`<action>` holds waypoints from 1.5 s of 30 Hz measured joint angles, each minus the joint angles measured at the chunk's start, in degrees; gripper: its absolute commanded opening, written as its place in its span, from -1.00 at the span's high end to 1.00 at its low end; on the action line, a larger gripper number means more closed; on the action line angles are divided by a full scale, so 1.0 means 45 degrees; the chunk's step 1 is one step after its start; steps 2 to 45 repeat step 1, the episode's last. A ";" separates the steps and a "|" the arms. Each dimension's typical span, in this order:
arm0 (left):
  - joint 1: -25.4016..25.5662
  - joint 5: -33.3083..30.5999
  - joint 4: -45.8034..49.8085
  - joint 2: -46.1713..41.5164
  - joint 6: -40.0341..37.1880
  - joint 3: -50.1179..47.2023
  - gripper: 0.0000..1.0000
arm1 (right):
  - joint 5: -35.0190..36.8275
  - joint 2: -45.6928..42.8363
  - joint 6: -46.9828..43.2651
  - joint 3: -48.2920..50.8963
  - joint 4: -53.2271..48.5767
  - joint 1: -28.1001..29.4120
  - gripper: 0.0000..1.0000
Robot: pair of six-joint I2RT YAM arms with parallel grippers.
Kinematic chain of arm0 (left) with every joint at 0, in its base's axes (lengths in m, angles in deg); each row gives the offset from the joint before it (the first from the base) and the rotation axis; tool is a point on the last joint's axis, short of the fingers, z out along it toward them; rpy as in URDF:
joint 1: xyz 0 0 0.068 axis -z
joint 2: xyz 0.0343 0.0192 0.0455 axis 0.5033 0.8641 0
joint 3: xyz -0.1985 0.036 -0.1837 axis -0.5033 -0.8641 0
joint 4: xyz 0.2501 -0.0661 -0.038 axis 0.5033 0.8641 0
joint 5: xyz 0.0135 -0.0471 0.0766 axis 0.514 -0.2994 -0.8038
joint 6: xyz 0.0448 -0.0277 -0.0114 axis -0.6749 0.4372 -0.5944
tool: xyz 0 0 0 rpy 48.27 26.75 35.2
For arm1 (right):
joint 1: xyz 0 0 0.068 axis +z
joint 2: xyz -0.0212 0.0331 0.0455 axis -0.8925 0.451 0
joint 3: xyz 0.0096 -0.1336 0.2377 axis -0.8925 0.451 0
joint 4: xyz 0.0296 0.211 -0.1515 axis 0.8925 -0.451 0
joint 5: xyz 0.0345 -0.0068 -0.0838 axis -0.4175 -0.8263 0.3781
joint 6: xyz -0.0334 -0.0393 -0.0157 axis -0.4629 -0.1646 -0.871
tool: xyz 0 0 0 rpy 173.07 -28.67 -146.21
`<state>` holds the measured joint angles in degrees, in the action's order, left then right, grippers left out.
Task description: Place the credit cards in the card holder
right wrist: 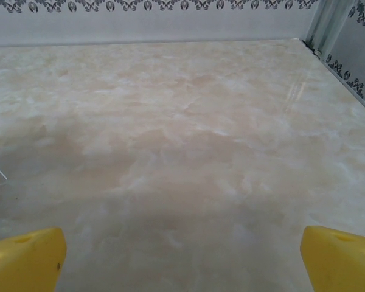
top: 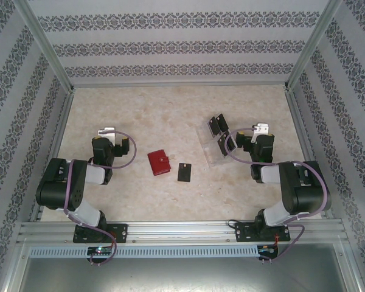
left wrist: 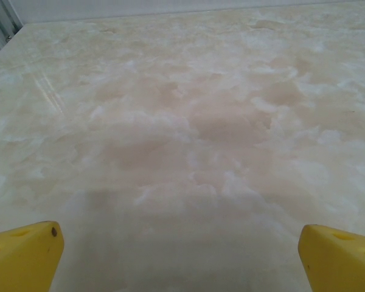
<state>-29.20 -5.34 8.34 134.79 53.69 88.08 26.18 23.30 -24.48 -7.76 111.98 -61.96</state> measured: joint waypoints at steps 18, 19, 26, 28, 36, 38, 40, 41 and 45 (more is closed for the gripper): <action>0.0000 0.0000 -0.0005 0.0000 0.0005 0.0005 -1.00 | -0.0068 0.0000 -0.0005 0.0000 0.0000 0.0000 -0.96; 0.0000 0.0000 -0.0005 0.0000 0.0005 0.0005 -1.00 | -0.0068 0.0000 -0.0005 0.0000 0.0000 0.0000 -0.96; 0.0000 0.0000 -0.0005 0.0000 0.0005 0.0005 -1.00 | -0.0068 0.0000 -0.0005 0.0000 0.0000 0.0000 -0.96; 0.0000 0.0000 -0.0005 0.0000 0.0005 0.0005 -1.00 | -0.0068 0.0000 -0.0005 0.0000 0.0000 0.0000 -0.96; 0.0000 0.0000 -0.0005 0.0000 0.0005 0.0005 -1.00 | -0.0068 0.0000 -0.0005 0.0000 0.0000 0.0000 -0.96; 0.0000 0.0000 -0.0005 0.0000 0.0005 0.0005 -1.00 | -0.0068 0.0000 -0.0005 0.0000 0.0000 0.0000 -0.96; 0.0000 0.0000 -0.0005 0.0000 0.0005 0.0005 -1.00 | -0.0068 0.0000 -0.0005 0.0000 0.0000 0.0000 -0.96; 0.0000 0.0000 -0.0005 0.0000 0.0005 0.0005 -1.00 | -0.0068 0.0000 -0.0005 0.0000 0.0000 0.0000 -0.96; 0.0000 0.0000 -0.0005 0.0000 0.0005 0.0005 -1.00 | -0.0068 0.0000 -0.0005 0.0000 0.0000 0.0000 -0.96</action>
